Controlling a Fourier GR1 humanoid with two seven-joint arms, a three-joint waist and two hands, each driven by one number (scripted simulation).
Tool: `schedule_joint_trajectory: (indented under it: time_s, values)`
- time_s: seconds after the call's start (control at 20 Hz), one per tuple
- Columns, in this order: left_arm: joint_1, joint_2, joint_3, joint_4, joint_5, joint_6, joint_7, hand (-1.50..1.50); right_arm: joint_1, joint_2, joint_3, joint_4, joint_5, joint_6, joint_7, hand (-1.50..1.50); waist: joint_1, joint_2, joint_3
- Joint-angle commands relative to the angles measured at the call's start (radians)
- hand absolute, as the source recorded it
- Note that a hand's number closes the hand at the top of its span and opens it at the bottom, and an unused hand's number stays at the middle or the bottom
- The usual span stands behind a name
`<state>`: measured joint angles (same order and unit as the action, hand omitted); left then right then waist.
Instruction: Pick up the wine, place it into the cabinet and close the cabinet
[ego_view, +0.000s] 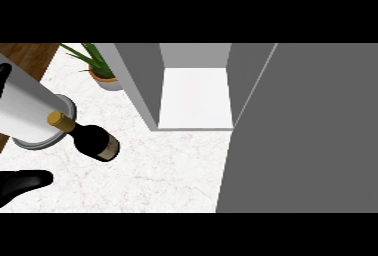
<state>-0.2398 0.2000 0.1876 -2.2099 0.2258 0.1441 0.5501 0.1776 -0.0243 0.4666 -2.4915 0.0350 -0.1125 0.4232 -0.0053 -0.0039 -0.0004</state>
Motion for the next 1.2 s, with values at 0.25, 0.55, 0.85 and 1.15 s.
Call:
schedule_joint_trajectory:
  time_s: [0.25, 0.55, 0.85, 1.15]
  values:
    - [0.059, -0.001, 0.007, -0.021, -0.017, 0.003, 0.019, -1.50, -0.051, -0.023, 0.081, -0.128, 0.190, -0.098, 0.124, -1.50, -0.001, -0.001, -0.001]
    - [0.054, -0.010, 0.025, 0.056, -0.014, -0.004, -0.033, -1.50, -0.097, -0.074, 0.081, -0.205, 0.177, -0.133, 0.236, -1.50, -0.008, -0.001, -0.001]
    - [0.064, 0.001, 0.055, 0.173, -0.007, -0.054, -0.125, -1.50, -0.126, -0.095, 0.115, -0.167, 0.203, -0.175, 0.224, -1.50, -0.008, 0.000, -0.001]
    - [0.092, -0.004, 0.086, 0.280, 0.012, -0.104, -0.233, -1.50, -0.213, -0.097, 0.160, -0.167, 0.264, -0.243, 0.303, -1.50, -0.011, -0.002, -0.003]
